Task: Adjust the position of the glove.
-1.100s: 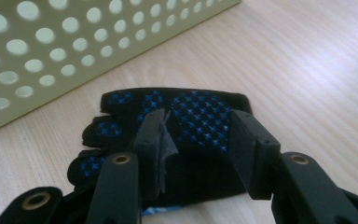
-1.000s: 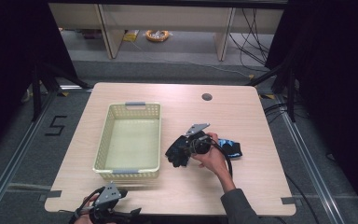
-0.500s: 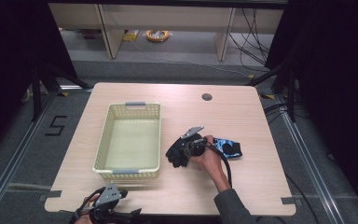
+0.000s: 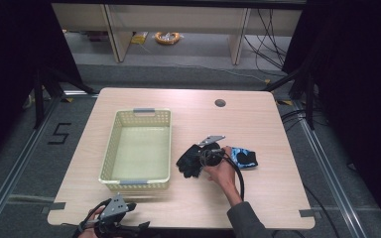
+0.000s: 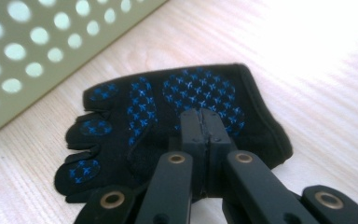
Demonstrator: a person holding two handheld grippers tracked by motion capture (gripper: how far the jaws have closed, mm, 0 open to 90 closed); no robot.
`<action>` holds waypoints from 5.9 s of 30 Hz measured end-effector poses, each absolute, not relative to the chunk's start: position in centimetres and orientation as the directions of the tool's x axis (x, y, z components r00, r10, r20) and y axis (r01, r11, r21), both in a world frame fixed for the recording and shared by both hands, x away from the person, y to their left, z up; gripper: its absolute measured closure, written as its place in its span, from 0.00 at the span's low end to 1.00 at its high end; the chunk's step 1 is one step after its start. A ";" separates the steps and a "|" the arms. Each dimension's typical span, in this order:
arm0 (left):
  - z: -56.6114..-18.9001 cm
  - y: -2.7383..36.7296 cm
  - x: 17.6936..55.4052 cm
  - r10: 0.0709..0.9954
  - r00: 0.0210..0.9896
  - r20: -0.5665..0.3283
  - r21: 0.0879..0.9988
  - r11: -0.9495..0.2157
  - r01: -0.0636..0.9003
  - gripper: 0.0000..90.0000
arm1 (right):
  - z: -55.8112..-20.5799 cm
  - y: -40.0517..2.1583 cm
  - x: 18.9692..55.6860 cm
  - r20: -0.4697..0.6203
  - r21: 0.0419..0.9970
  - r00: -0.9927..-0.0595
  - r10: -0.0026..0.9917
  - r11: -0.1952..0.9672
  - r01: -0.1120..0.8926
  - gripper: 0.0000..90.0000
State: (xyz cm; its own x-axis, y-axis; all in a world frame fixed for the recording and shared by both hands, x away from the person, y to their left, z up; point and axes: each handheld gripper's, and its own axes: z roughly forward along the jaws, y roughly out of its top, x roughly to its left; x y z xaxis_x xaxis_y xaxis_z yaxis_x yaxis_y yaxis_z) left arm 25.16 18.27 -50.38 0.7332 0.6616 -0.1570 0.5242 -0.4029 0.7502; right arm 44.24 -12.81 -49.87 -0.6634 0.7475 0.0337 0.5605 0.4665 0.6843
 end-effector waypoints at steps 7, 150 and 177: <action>-50.3 18.3 25.1 0.660 0.735 -0.158 0.749 -0.405 0.525 0.25 | -47.4 -14.2 43.1 0.058 0.719 -0.653 0.755 0.422 0.552 1.00; -50.3 18.1 25.1 0.668 0.723 -0.177 0.746 -0.388 0.542 0.24 | -48.1 -25.9 41.3 -0.053 0.694 -0.611 0.790 0.469 0.547 0.99; -50.2 18.4 25.2 0.663 0.732 -0.157 0.750 -0.401 0.525 0.24 | -43.1 -18.8 34.4 -0.066 0.803 -0.894 0.442 0.556 0.215 0.99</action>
